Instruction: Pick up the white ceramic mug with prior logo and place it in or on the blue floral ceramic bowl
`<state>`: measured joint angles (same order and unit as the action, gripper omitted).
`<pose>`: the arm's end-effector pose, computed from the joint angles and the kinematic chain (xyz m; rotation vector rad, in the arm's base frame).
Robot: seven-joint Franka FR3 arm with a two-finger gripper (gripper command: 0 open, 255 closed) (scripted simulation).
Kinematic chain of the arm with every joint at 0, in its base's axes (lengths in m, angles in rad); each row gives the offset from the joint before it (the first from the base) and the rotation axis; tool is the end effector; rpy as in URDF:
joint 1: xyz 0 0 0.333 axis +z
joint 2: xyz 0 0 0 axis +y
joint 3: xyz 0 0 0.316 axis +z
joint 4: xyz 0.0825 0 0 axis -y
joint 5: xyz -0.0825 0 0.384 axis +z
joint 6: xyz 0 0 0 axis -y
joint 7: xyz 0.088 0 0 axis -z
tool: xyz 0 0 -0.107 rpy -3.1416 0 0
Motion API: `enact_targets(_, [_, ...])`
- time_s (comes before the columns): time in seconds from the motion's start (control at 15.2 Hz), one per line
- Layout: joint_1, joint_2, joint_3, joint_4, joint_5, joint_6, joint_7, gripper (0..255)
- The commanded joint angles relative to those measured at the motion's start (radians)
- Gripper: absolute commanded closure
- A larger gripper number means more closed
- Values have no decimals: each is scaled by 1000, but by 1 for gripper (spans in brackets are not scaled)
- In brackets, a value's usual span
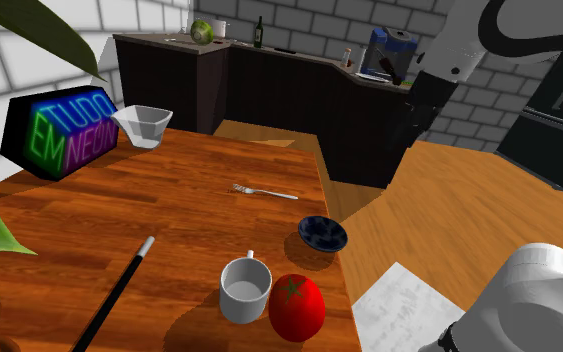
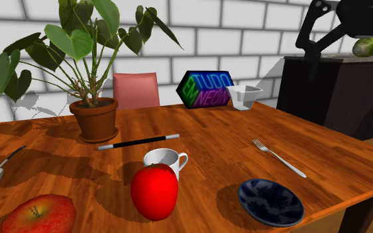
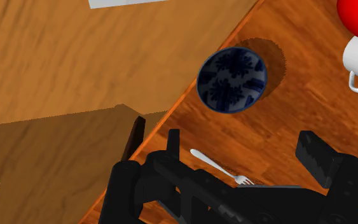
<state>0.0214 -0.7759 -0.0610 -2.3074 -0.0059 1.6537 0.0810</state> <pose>0.3183 -0.0198 0.6178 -3.0914 0.1634 -0.1862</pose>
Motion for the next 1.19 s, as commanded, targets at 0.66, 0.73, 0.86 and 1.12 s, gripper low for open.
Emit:
enact_targets(0.66, [66,55,177,-168,104,206,190,0])
enact_targets(0.73, [73,68,196,-178,114,228,209,0])
enact_targets(0.86, [87,99,233,-195,134,274,246,0])
enact_targets(1.12, [112,178,310,-214,168,369,323,0])
